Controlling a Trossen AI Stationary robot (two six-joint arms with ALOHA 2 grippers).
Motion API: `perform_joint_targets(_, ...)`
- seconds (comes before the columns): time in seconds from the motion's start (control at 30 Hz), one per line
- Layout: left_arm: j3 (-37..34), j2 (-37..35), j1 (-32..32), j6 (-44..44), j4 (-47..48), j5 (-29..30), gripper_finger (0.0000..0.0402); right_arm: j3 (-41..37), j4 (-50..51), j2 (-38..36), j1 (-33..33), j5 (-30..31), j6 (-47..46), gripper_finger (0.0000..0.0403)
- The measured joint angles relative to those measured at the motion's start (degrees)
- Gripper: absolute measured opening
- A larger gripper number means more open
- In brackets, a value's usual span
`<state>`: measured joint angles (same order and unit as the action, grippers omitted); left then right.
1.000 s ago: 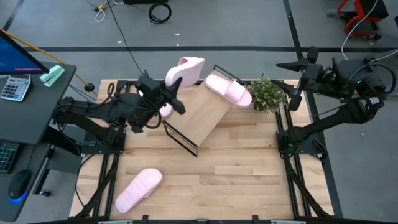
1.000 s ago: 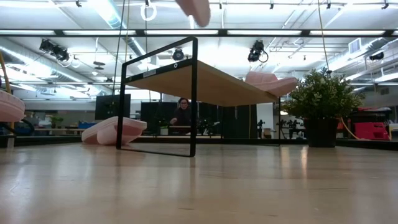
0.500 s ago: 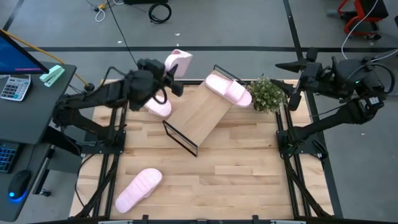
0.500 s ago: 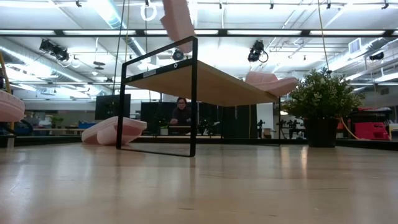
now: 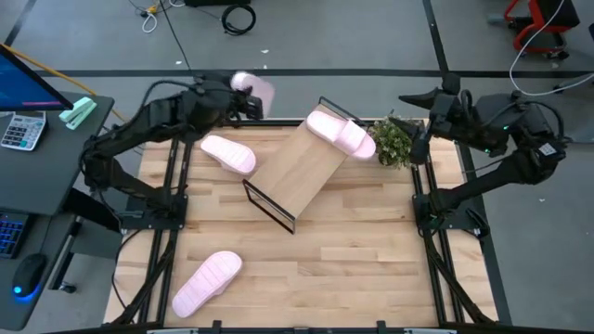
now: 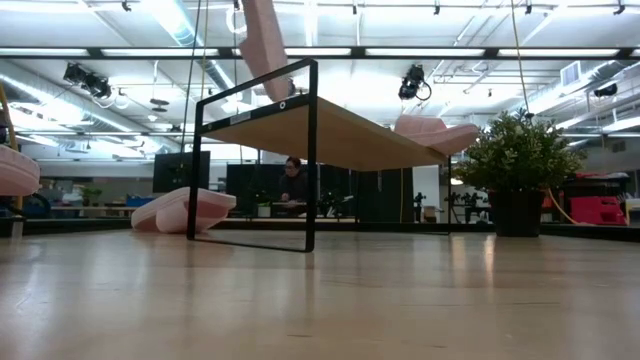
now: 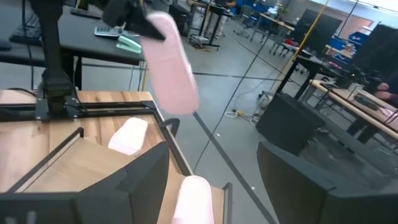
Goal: Pick and place slides into the shelf
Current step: Put the top right pink slide on the shelf
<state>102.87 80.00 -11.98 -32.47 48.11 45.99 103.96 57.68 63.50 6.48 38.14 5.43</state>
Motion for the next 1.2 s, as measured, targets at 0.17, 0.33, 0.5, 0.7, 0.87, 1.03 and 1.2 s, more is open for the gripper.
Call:
perform_joint_targets(0.17,-0.04,4.21,1.41,-6.29,10.47,-3.38,0.0073,0.0,0.02,0.68,-0.02,0.6,0.0,0.0249)
perform_joint_targets(0.33,-0.11,7.39,3.04,-9.78,18.85,-4.55,0.0073,0.0,0.05,0.53,-0.02,0.9,0.0,0.0245)
perform_joint_targets(0.5,-0.11,8.35,3.95,-12.28,22.24,-6.32,0.0073,0.0,0.18,0.55,-0.02,0.88,-0.46,0.0245)
perform_joint_targets(0.7,1.79,8.38,5.75,-13.68,23.98,-9.68,0.0073,0.0,1.23,0.55,-0.02,0.84,-1.47,0.0245)
perform_joint_targets(0.87,9.46,9.75,6.79,-13.61,31.15,-9.53,0.0073,0.0,2.77,0.55,0.0,0.77,-3.25,0.0245)
perform_joint_targets(1.03,19.0,12.83,7.46,-13.37,40.55,-8.02,0.0073,0.0,2.99,0.58,0.0,0.77,-4.37,0.0244)
perform_joint_targets(1.2,23.31,17.62,8.59,-9.62,41.83,-8.85,0.0073,0.0,3.13,0.64,0.0,0.6,-4.44,0.0244)
